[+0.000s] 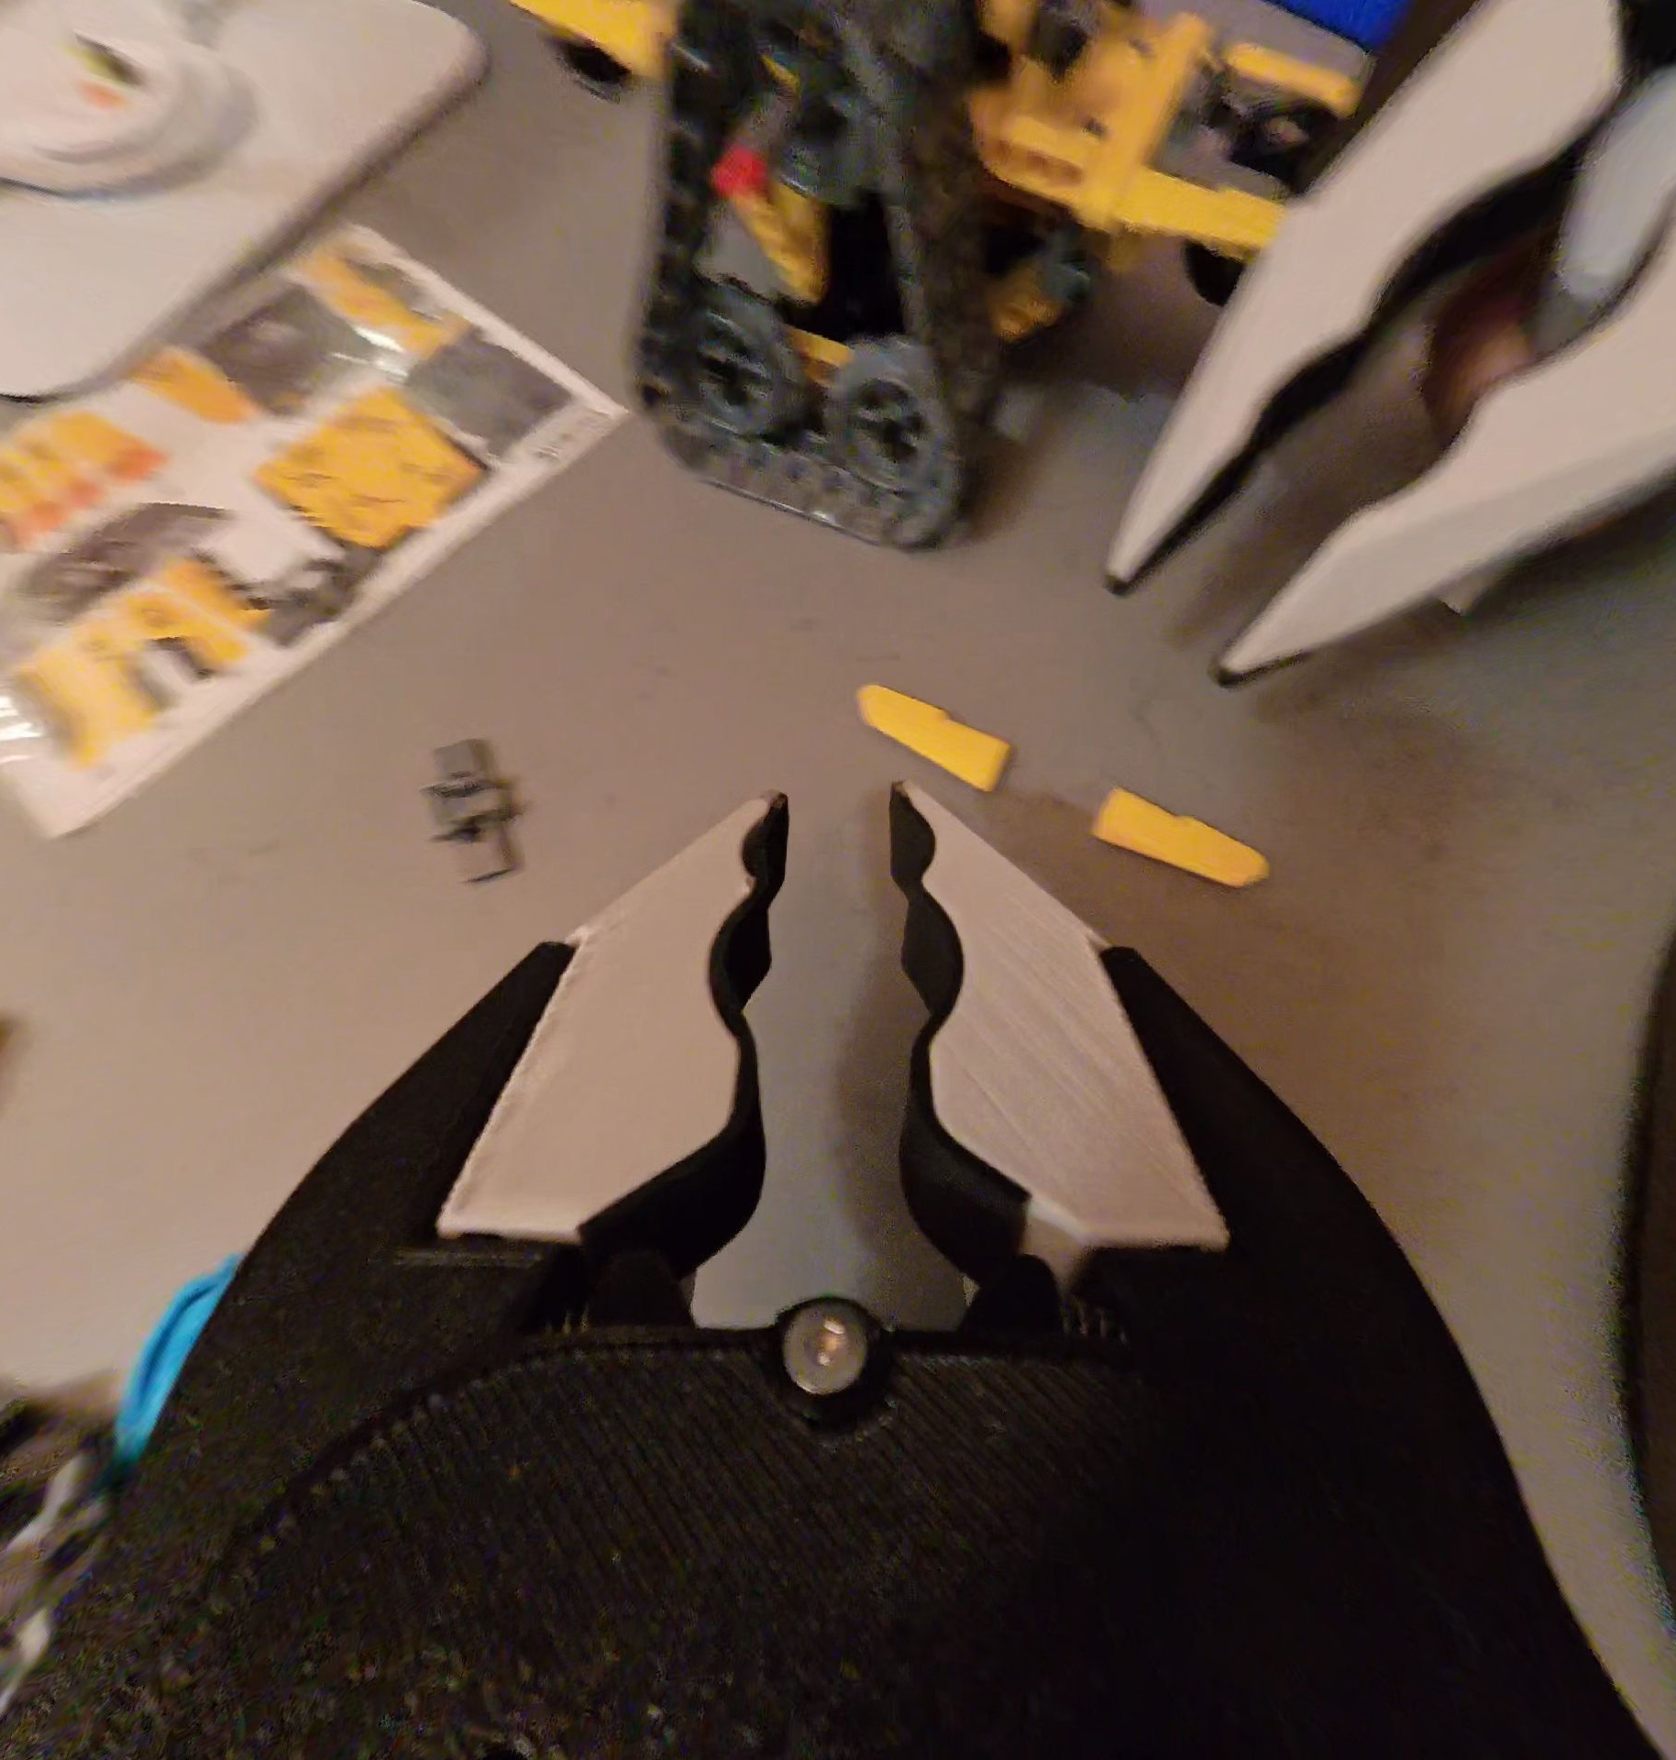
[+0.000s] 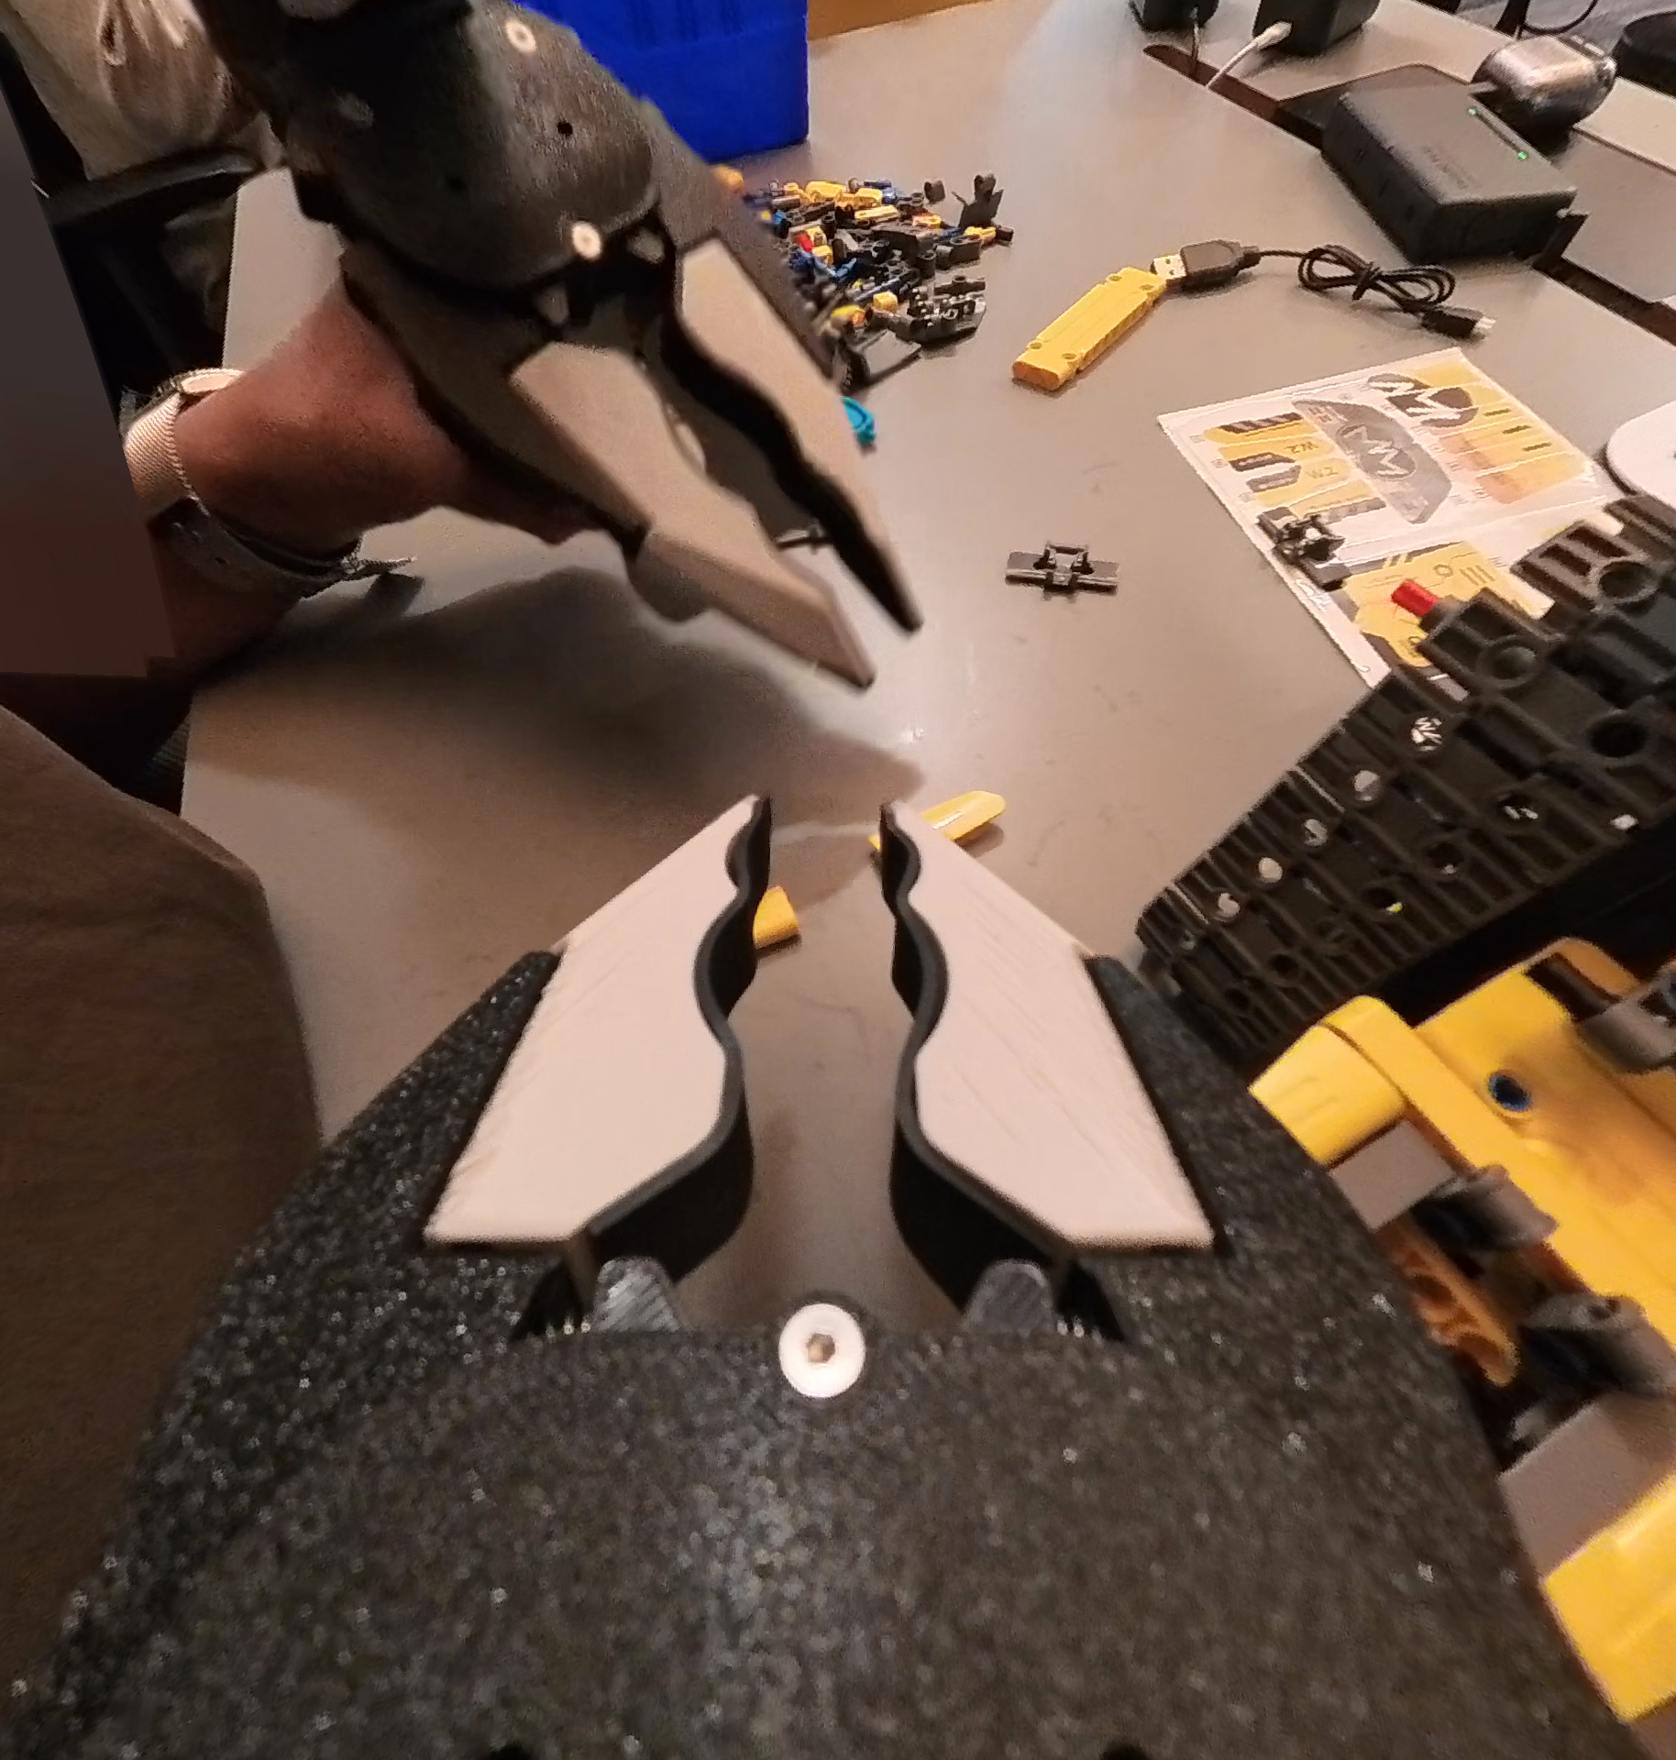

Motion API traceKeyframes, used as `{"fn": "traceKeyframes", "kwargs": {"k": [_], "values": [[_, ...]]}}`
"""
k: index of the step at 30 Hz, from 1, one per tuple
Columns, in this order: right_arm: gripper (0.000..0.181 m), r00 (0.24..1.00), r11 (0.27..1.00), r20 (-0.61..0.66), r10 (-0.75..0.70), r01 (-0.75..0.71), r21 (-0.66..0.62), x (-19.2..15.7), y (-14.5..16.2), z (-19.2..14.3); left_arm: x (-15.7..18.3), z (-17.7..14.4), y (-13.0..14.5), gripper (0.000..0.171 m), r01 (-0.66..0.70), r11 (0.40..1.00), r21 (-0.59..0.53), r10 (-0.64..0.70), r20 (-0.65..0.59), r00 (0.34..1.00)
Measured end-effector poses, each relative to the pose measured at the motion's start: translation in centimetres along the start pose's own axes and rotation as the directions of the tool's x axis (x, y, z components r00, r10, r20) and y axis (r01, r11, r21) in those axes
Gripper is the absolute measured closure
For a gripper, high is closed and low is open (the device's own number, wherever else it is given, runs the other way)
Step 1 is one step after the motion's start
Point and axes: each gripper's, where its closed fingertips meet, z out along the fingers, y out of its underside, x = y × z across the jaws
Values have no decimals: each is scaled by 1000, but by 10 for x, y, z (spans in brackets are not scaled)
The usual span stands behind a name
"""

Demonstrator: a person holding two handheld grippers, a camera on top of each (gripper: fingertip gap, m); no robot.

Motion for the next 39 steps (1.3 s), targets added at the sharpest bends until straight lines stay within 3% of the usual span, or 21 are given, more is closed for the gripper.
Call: {"fn": "traceKeyframes", "kwargs": {"k": [4,5,7,8,10,13,18,27,32,39], "values": [[159,1000,1000,8,-5,5,5,-3,-1,0,-43,-46,-34,151,132,945,299,-175,122,977],[159,1000,1000,8,-9,9,5,-3,-1,0,-56,-60,-35,163,140,927,347,-209,169,963],[158,1000,1000,3,-17,17,7,-3,-2,0,-97,-90,-11,167,104,965,241,-196,398,896],[158,1000,1000,1,-20,20,10,-3,-2,-1,-120,-113,4,167,91,981,171,-169,531,830],[158,1000,1000,6,-15,15,16,-3,-3,-1,-150,-159,16,167,80,977,196,-192,662,725],[158,1000,1000,8,-14,14,13,-1,0,3,-167,-189,31,165,125,917,378,-345,599,723],[158,999,1000,25,-29,29,-12,-5,8,10,-199,-201,76,164,228,884,407,-450,615,647],[158,999,1000,34,-22,23,-16,-4,10,11,-215,-218,92,169,257,845,469,-528,653,543],[157,999,999,31,-29,29,-13,-5,9,11,-214,-221,90,171,288,793,537,-597,588,545],[156,999,999,28,-47,47,-15,-8,8,10,-216,-217,93,171,290,809,512,-579,609,541]]}}
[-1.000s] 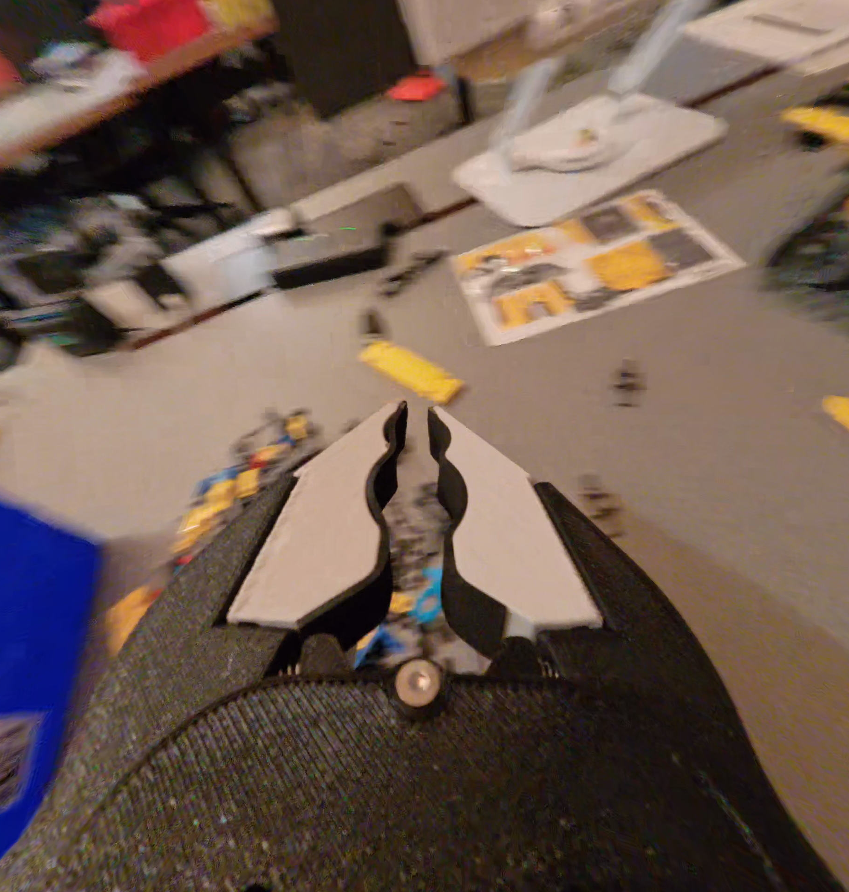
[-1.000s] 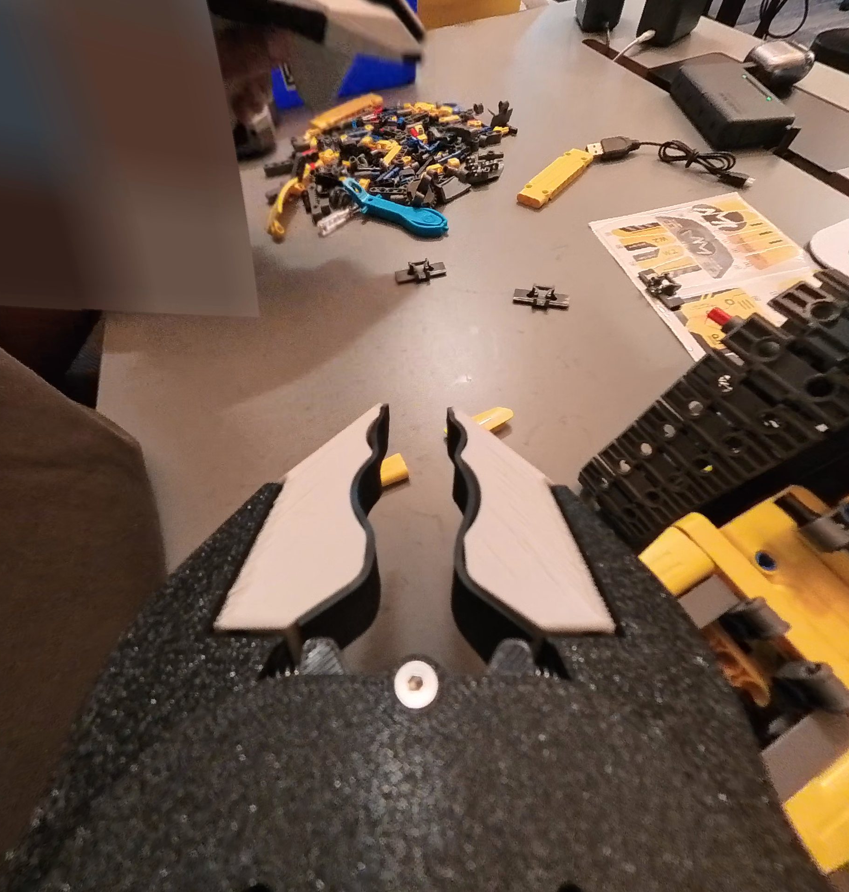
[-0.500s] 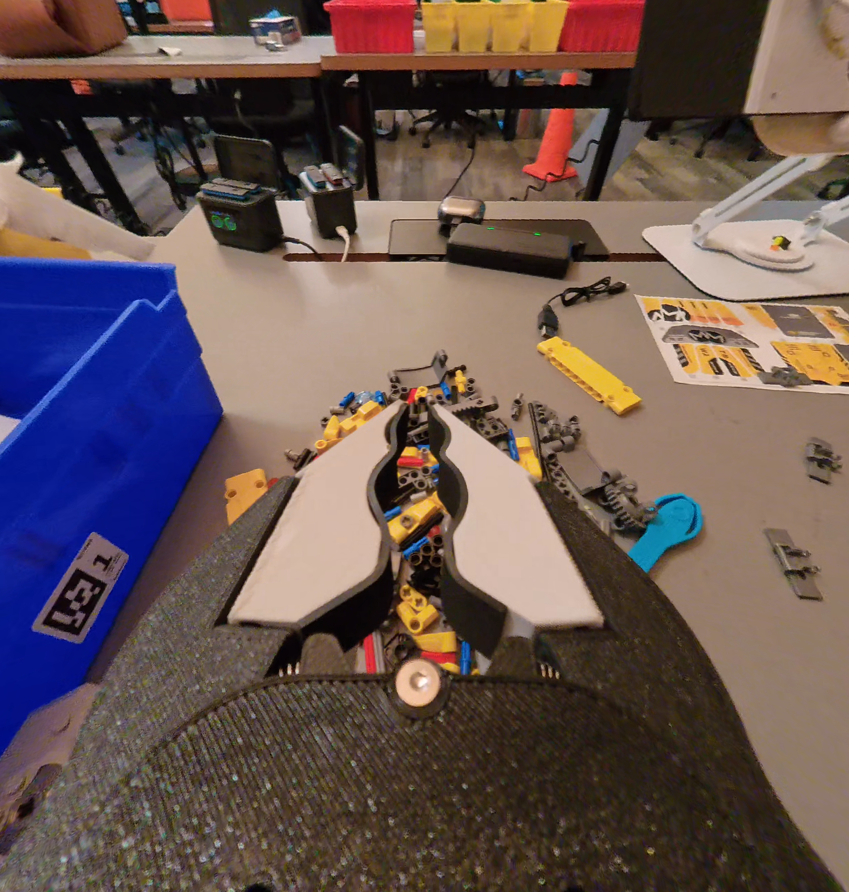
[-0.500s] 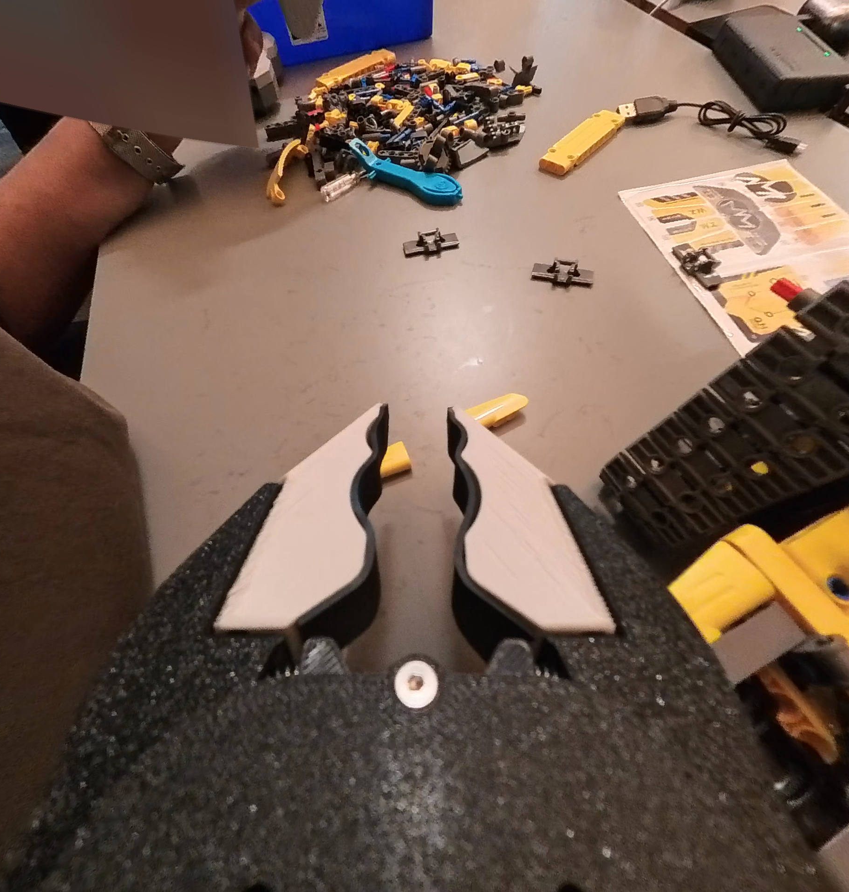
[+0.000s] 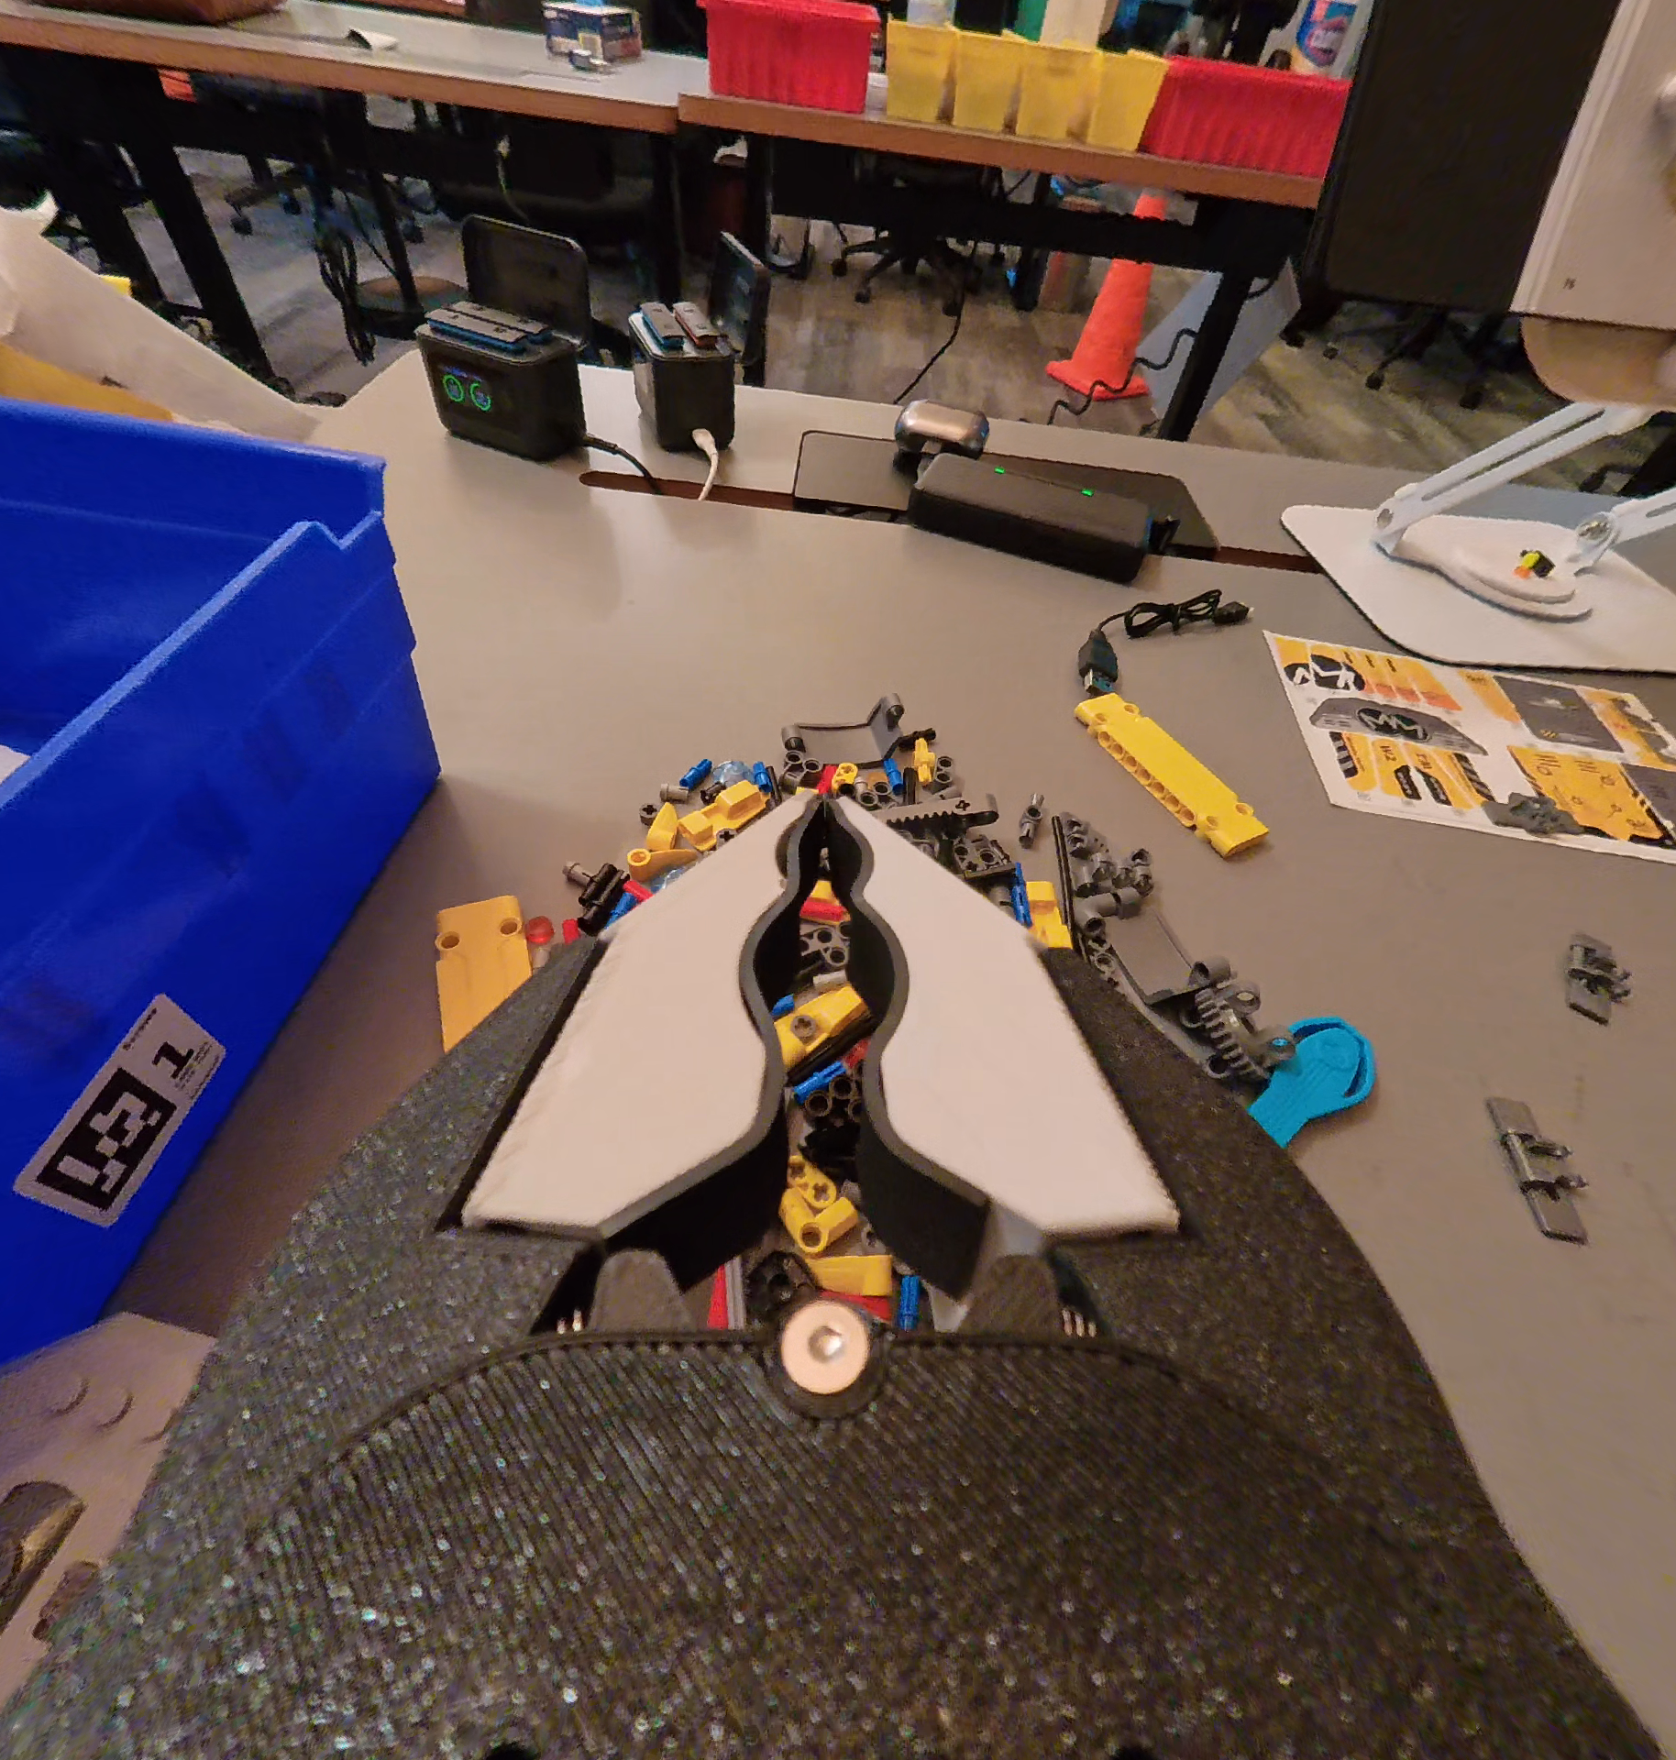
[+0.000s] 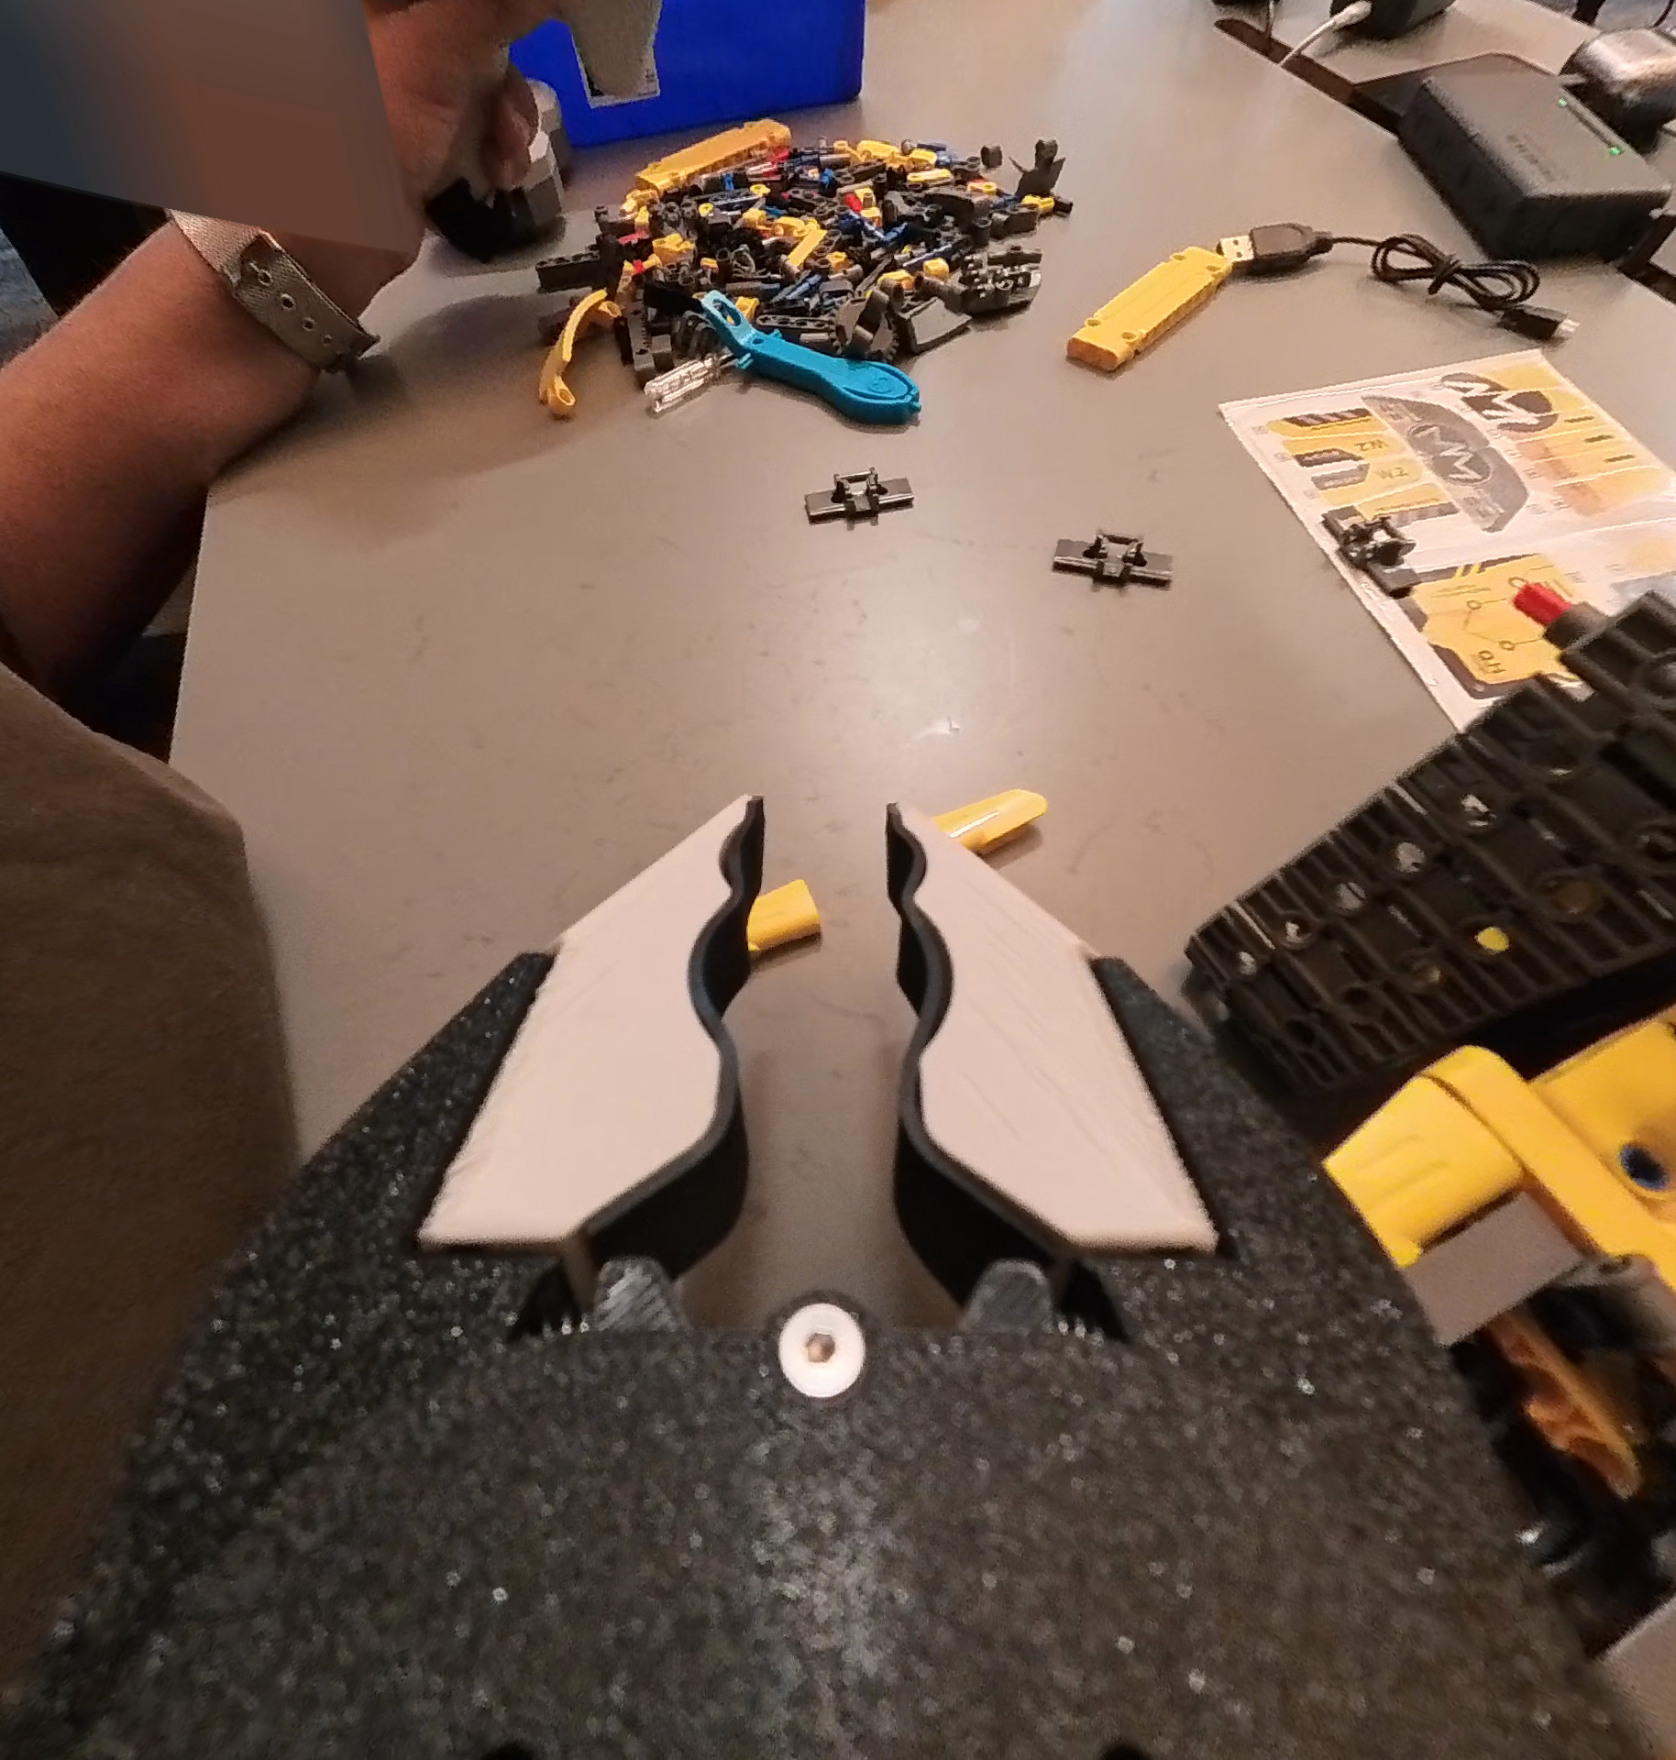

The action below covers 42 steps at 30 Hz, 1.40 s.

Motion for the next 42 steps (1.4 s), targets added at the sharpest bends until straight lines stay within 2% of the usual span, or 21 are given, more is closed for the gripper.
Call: {"fn": "traceKeyframes", "kwargs": {"k": [3,7,11,17,29,36,42], "values": [[156,1000,1000,-4,-8,8,1,-1,-1,0,6,1,1,171,-5,1000,-5,5,-31,1000],[156,1000,1000,-9,-15,15,-2,-1,-1,0,30,2,4,161,-51,999,-17,48,-156,987],[155,1000,1000,-9,-19,19,-4,-2,0,0,33,5,9,161,-135,990,-42,129,-125,984],[155,1000,1000,-11,-29,29,-10,-3,0,1,44,3,10,163,-121,992,-44,111,-191,975],[154,999,999,-14,-35,35,-3,-3,-2,-1,40,-1,1,162,-114,993,6,113,-174,978],[154,999,999,-15,-39,39,-2,-4,-3,-1,30,0,-2,162,-93,995,21,95,-119,988],[154,999,999,-19,-45,45,0,-4,-4,-1,31,-1,-2,160,-89,996,19,91,-132,987]]}}
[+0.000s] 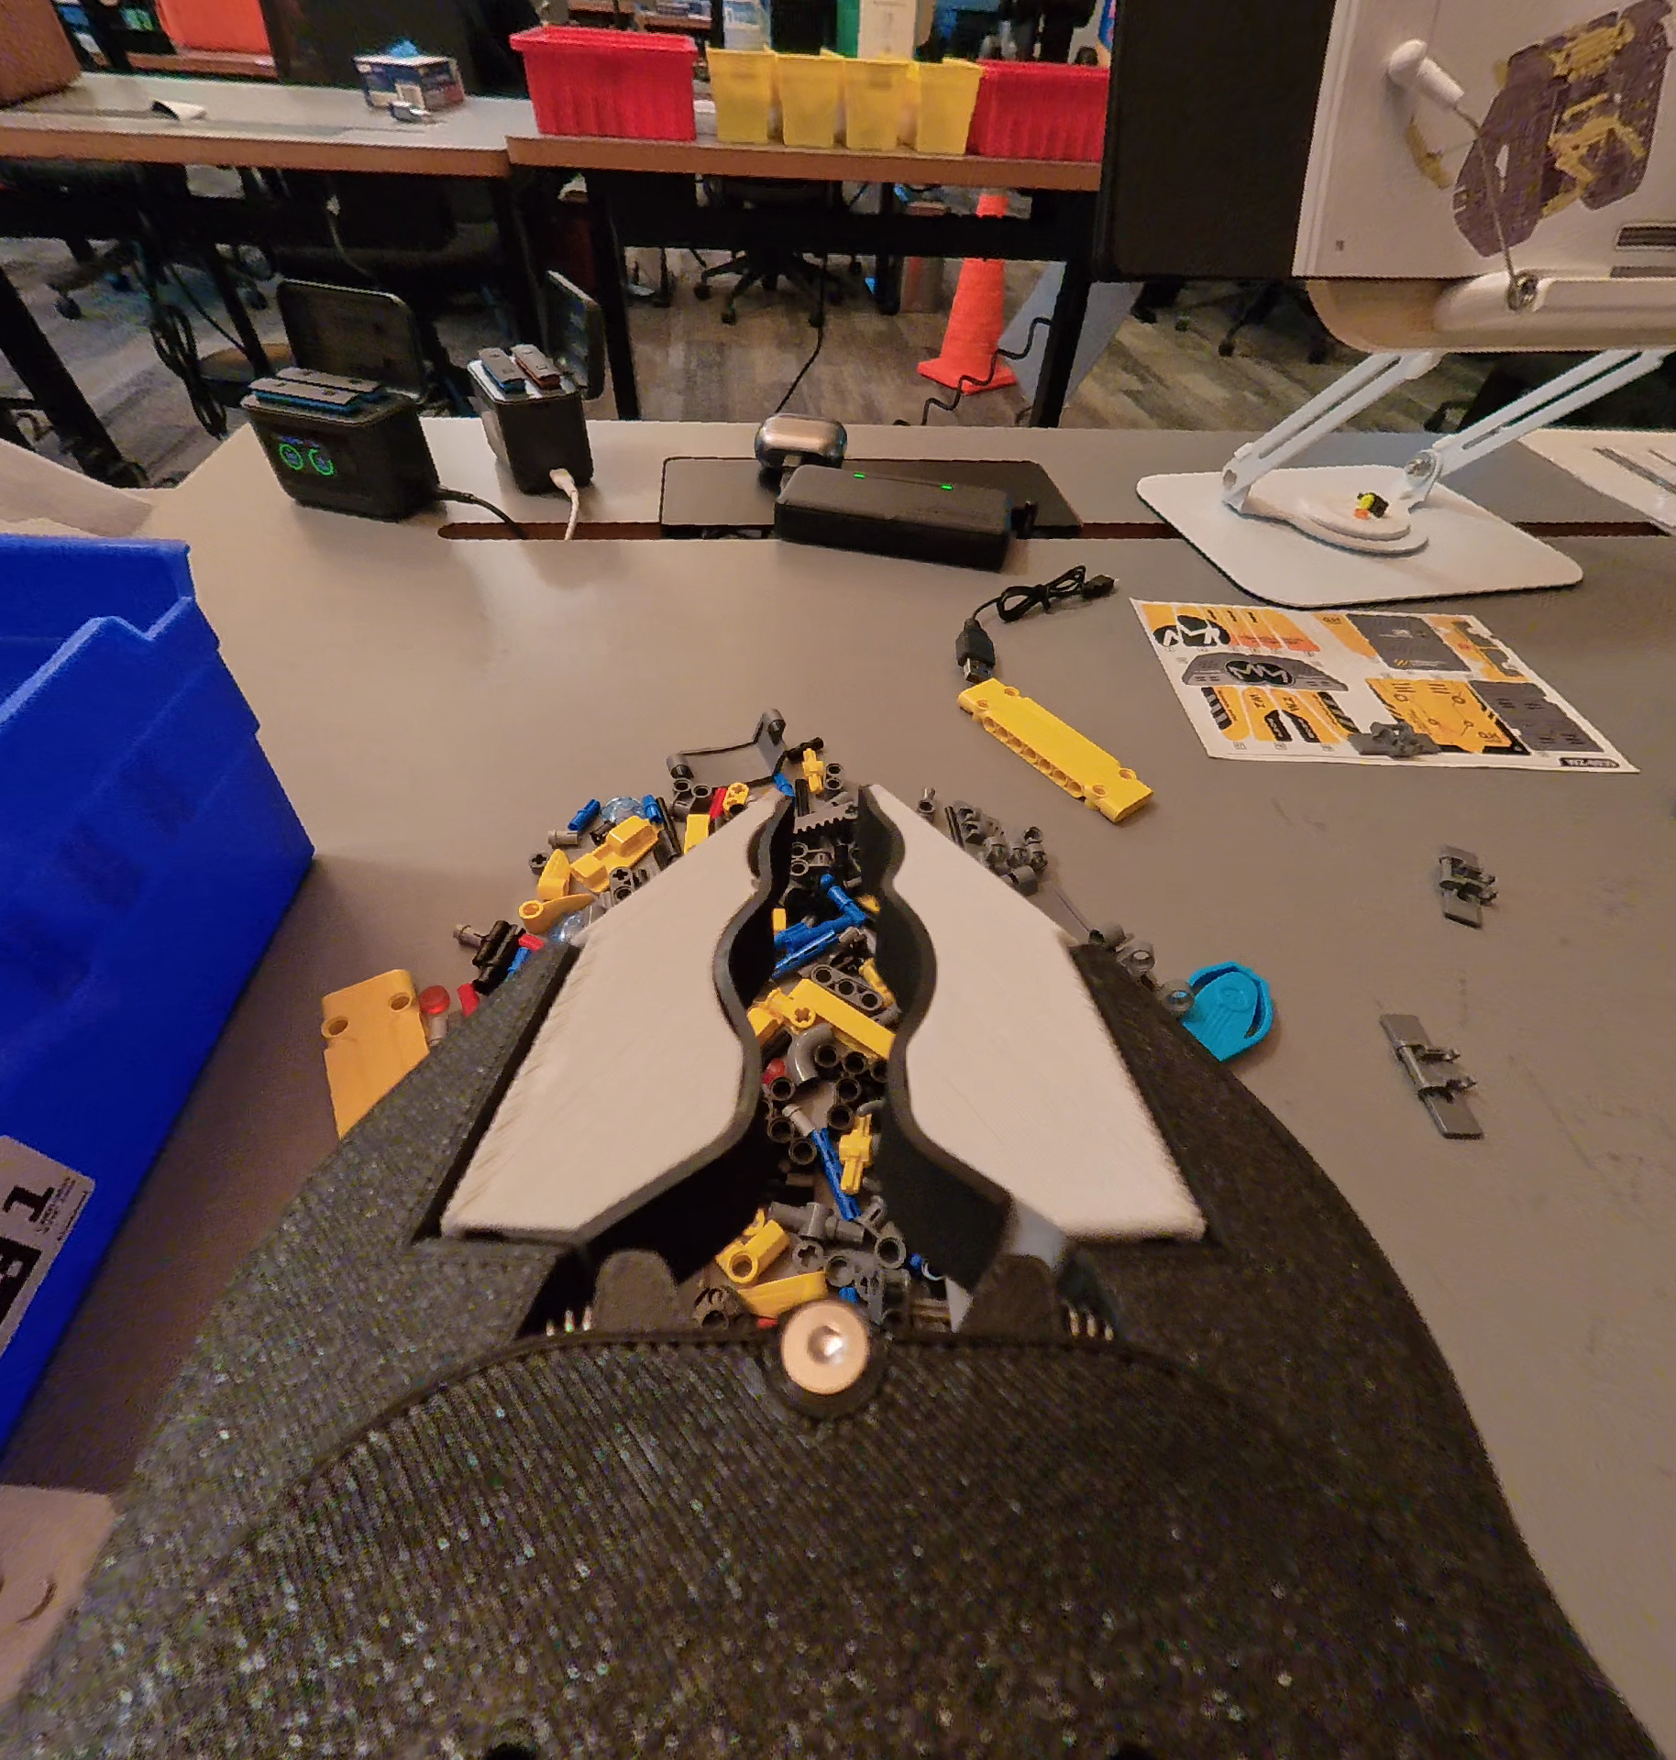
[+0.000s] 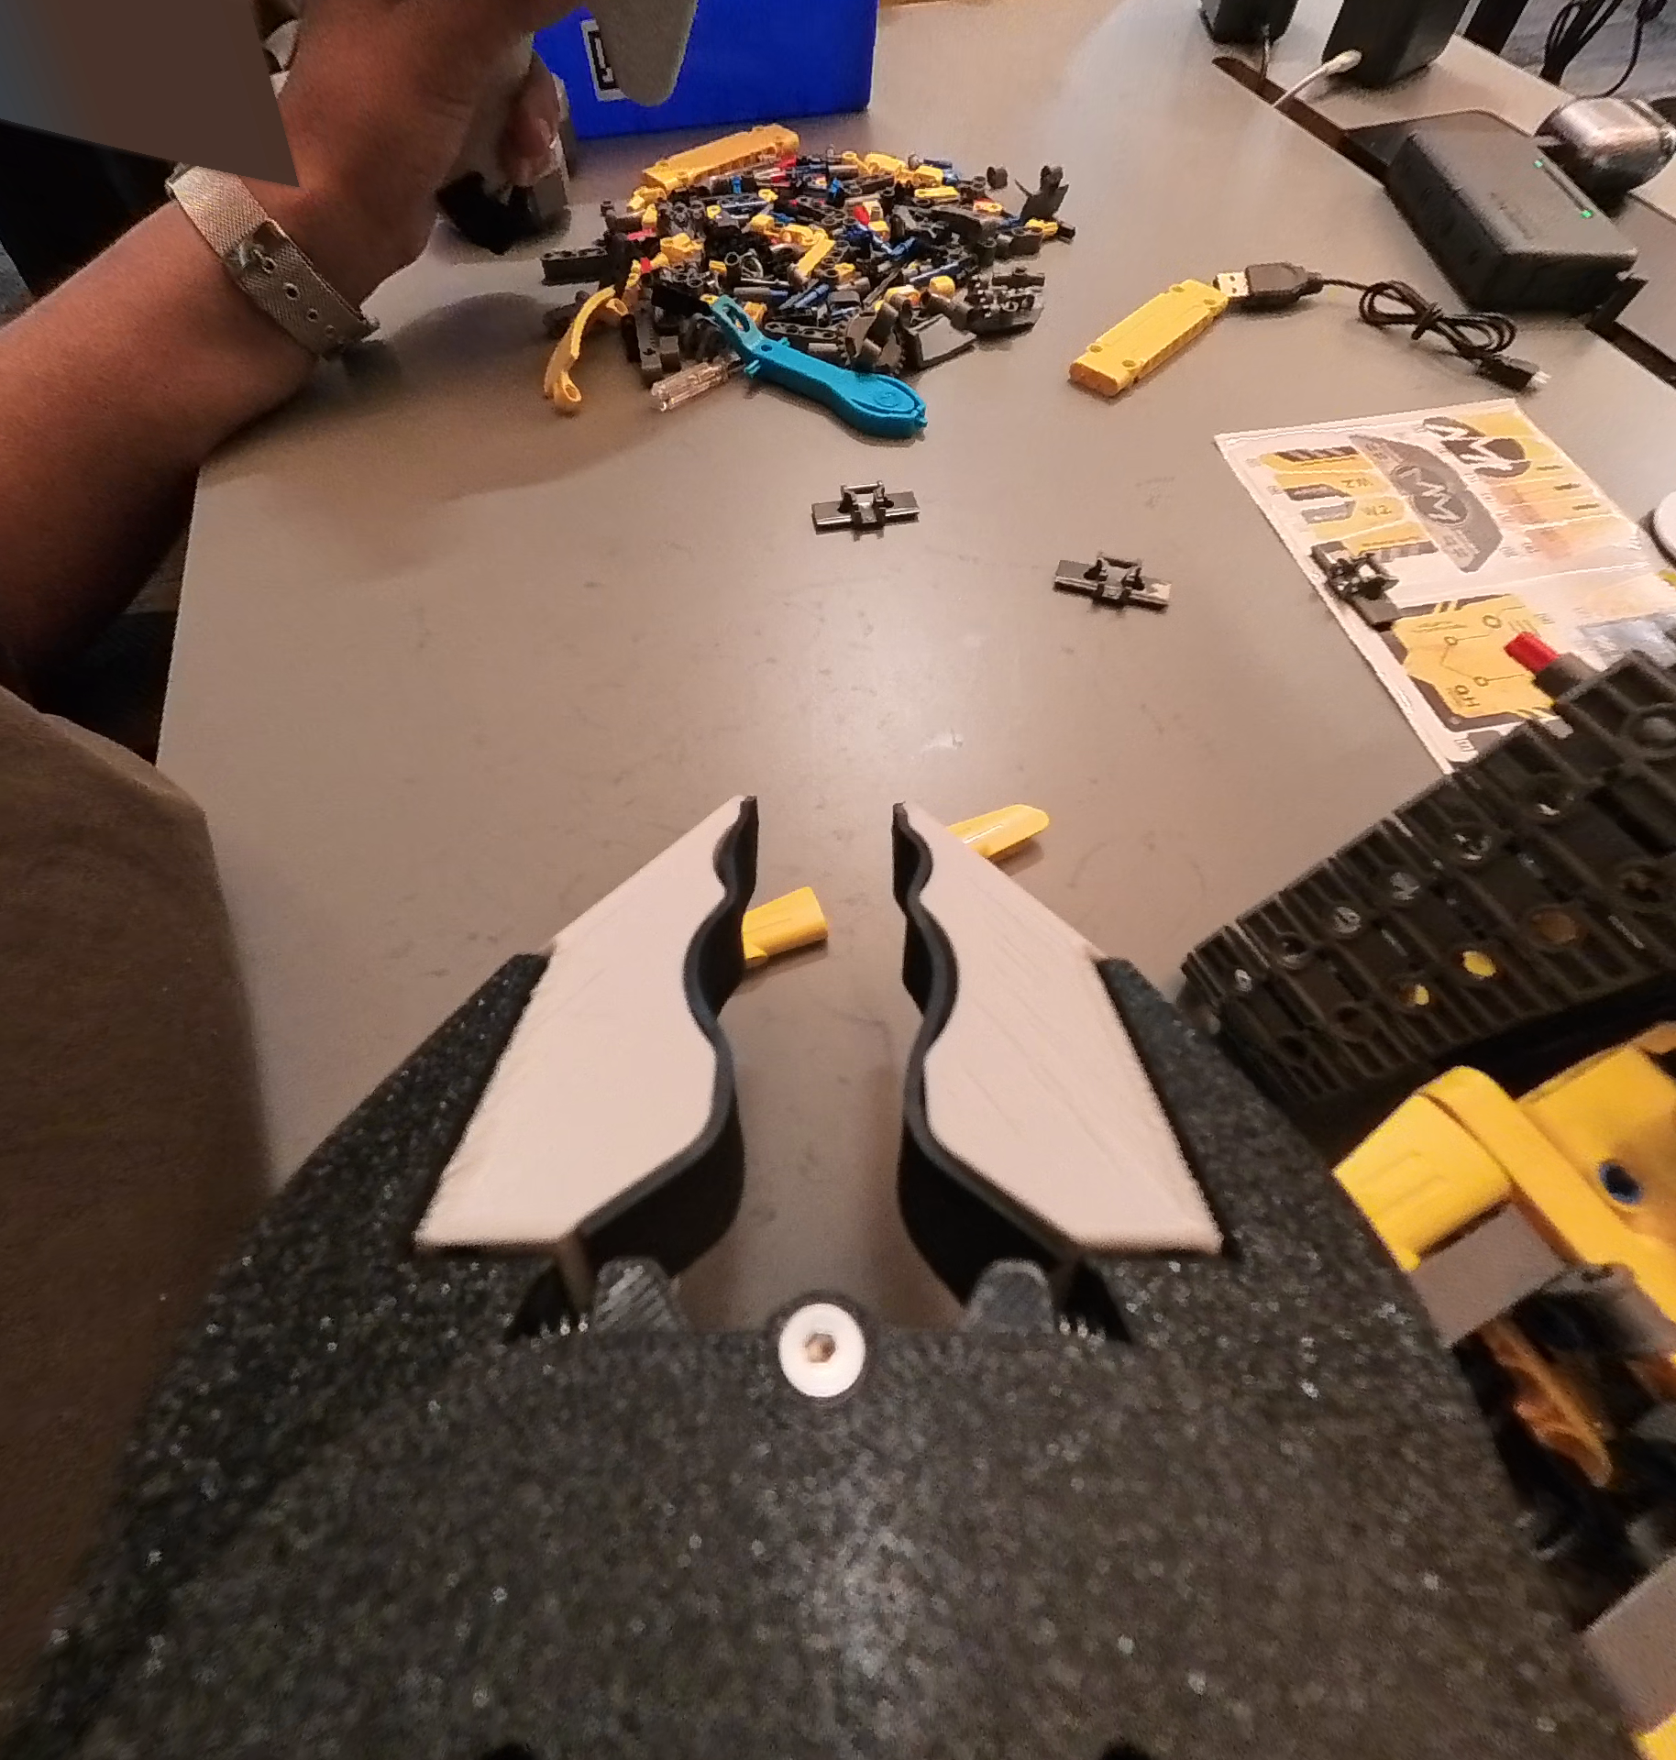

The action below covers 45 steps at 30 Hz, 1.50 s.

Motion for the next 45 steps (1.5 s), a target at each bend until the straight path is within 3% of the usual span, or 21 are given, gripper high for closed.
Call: {"fn": "traceKeyframes", "kwargs": {"k": [34,45], "values": [[152,1000,1000,-7,-20,19,-4,-1,0,0,9,7,9,151,-11,999,-47,9,-42,999],[151,1000,1000,9,-21,21,13,-7,-5,-2,-8,4,11,161,14,998,-61,-12,31,999]]}}
